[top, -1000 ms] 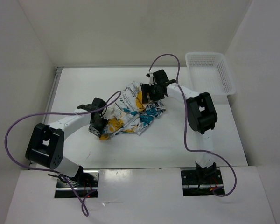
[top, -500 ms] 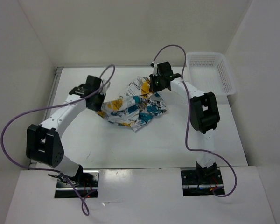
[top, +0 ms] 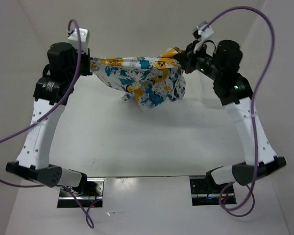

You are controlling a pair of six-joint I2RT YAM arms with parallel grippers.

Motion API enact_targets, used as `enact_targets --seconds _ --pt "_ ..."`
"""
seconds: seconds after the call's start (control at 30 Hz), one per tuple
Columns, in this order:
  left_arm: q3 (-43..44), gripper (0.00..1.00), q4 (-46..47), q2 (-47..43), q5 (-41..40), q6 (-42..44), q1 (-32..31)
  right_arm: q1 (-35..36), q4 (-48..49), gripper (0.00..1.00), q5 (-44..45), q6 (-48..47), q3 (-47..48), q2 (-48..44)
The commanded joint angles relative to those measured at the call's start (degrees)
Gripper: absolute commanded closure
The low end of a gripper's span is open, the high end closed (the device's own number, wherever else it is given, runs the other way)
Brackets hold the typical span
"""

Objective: Fold and stack the shorts
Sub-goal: Flatten the shorts out

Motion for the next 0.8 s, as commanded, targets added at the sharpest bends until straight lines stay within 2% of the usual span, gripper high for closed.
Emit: enact_targets --seconds 0.0,0.1,0.23,0.47,0.57,0.63,0.73,0.77 --pt "4.15 1.00 0.99 -7.81 -11.03 0.45 2.47 -2.51 -4.47 1.00 1.34 -4.26 -2.28 -7.98" --pt "7.48 1.00 3.20 -10.37 -11.82 0.45 2.47 -3.91 -4.47 1.00 -4.28 -1.02 -1.76 -13.00" --pt "12.67 1.00 3.20 -10.90 -13.40 0.45 2.47 -5.14 -5.79 1.00 -11.31 1.62 1.06 -14.15" --pt "8.72 1.00 4.87 -8.18 -14.54 0.45 2.47 -5.14 -2.19 1.00 -14.39 7.68 -0.78 -8.71" --pt "8.11 1.00 6.18 -0.74 -17.09 0.45 2.47 -5.14 1.14 1.00 -16.51 12.15 -3.85 -4.93" --pt "8.89 1.00 6.80 3.75 -16.49 0.45 5.18 -5.67 2.38 1.00 -15.73 13.13 -5.09 -0.72" --pt "18.18 1.00 5.76 15.52 -11.84 0.45 8.35 -7.69 4.22 1.00 -15.20 18.13 -2.39 7.25" --pt "22.56 1.00 2.53 22.95 -10.09 0.45 9.06 -8.30 4.92 1.00 -14.67 19.80 -1.41 9.30"
